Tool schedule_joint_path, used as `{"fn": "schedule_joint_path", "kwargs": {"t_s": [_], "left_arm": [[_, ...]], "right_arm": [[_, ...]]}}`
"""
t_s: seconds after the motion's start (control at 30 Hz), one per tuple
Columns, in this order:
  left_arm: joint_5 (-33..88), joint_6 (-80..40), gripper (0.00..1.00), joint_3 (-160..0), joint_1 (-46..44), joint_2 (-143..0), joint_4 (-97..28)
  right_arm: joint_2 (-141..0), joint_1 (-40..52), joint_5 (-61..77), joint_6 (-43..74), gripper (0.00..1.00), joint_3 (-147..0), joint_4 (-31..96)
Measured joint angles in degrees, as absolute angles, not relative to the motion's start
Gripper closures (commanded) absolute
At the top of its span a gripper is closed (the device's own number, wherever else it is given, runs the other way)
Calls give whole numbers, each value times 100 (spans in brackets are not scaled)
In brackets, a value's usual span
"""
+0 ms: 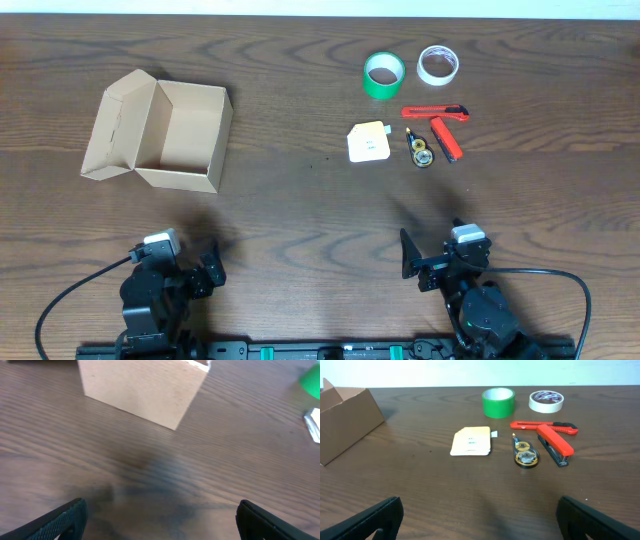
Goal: Pack container
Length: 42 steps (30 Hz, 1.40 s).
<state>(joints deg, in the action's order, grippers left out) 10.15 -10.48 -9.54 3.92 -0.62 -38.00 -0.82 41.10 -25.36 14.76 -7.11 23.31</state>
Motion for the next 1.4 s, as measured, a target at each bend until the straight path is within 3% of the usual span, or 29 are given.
{"fn": "schedule_joint_path", "kwargs": {"t_s": [0.23, 0.5, 0.7, 1.1, 1.4], "left_arm": [[1505, -1048, 5, -963, 392, -64, -3673], [1850, -1022, 5, -1223, 392, -858, -2685], [1415, -742, 5, -2272, 392, -2528, -1898], [858, 655, 5, -5426, -64, -7032, -2235], [810, 1417, 5, -6224, -296, -8860, -2045]], "right_arm": [[-82, 4110, -2536, 1476, 1, -711, 2331], [-82, 4110, -2539, 1476, 1, -711, 2333], [-82, 4110, -2547, 1474, 1, -709, 2335], [-71, 4110, -2554, 1459, 1, -707, 2331], [-71, 4110, -2554, 1461, 1, -707, 2331]]}}
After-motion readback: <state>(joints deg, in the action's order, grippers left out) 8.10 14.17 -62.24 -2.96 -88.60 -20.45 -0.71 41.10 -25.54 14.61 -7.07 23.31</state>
